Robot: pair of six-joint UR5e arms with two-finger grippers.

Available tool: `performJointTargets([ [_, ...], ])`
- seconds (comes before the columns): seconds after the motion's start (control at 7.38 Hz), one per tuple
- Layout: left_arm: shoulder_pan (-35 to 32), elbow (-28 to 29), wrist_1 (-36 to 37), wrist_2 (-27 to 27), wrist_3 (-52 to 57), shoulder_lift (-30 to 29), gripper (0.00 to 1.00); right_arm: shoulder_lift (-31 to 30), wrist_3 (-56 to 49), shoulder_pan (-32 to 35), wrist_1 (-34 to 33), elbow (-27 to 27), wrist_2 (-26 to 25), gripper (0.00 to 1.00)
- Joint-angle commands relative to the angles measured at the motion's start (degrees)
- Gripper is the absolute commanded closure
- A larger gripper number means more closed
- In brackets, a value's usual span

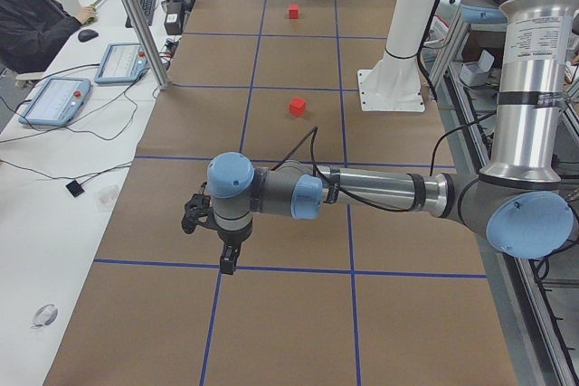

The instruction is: Form red blocks into L shape at center

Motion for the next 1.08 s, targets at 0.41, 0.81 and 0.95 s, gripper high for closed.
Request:
performJointTargets([
  [0.41,0.1,0.46,0.01,-0.24,-0.69,-1.09,0.0,0.16,-0.21,-0.12,-0.59,0.86,-0.24,0.01],
  [0.81,5.6,-1.89,-1.68,-0.15,-15.38,-9.22,0.0,1.04,-0.13,-0.12,-0.59,1.21,-0.24,0.01],
  [0.95,11.21,-4.7,-1.76,-0.06,-23.38,-11.45,0.0,1.04,-0.13,-0.21,-0.41,1.3,-0.24,0.01],
])
